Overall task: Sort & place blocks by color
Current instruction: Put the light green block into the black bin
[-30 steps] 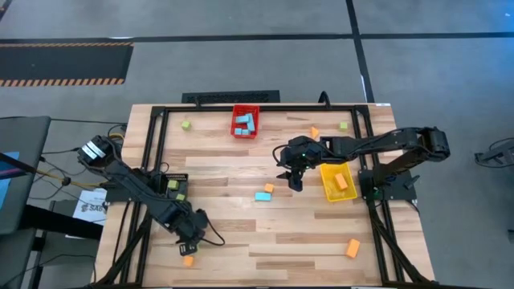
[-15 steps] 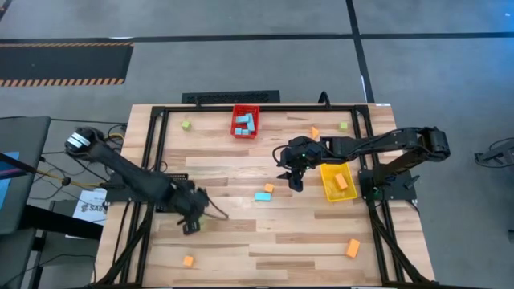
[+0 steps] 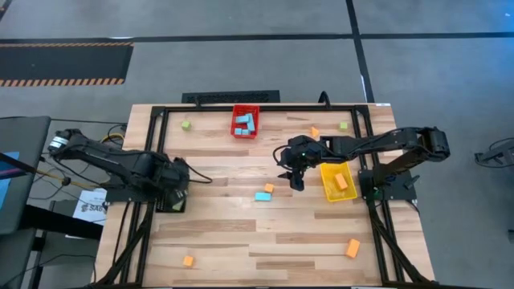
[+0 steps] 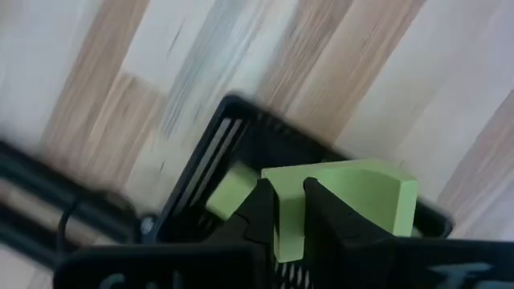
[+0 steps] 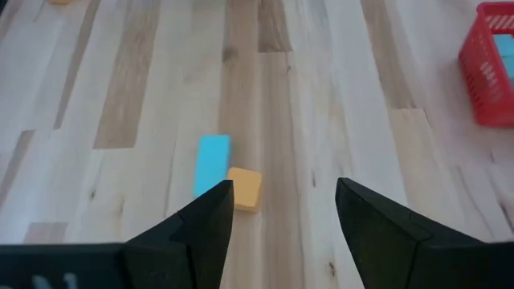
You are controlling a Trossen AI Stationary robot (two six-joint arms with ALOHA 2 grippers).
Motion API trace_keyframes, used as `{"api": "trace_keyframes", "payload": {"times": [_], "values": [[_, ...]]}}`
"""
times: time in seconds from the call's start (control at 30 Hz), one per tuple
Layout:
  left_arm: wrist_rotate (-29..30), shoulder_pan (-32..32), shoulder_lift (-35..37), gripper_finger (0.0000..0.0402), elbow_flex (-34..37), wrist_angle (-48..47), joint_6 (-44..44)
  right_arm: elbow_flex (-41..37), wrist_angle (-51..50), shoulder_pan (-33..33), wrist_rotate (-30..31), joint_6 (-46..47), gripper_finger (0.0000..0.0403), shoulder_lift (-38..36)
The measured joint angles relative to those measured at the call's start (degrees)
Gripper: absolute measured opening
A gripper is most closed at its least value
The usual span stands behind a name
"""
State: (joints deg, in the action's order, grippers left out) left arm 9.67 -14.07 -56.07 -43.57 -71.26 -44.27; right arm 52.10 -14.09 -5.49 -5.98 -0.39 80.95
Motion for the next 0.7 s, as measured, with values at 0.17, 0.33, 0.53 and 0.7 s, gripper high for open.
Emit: {"api": "trace_keyframes", "payload": {"times": [0.17,0.33,0.53,0.7], "values": [[-3.83,0.81,0.90,0.0017,-0.02,-4.64,-0.17,0.00,-0.15,-1.68,0.00,-1.02,0.0240,0.00],[-9.21,0.81,-0.66,0.0018,-0.02,-4.73,4.84,0.00,-0.15,-3.03,0.00,-1.45,0.0240,0.00],[-12.31,0.79,-5.27,0.0041,-0.02,-4.78,9.36,0.00,-0.30,-3.35,0.00,-1.65,0.0240,0.00],[-10.65,0.79,-9.93,0.0101,-0.04,-4.82,13.58,0.00,-0.45,-3.13,0.00,-1.65,0.0240,0.00]]}}
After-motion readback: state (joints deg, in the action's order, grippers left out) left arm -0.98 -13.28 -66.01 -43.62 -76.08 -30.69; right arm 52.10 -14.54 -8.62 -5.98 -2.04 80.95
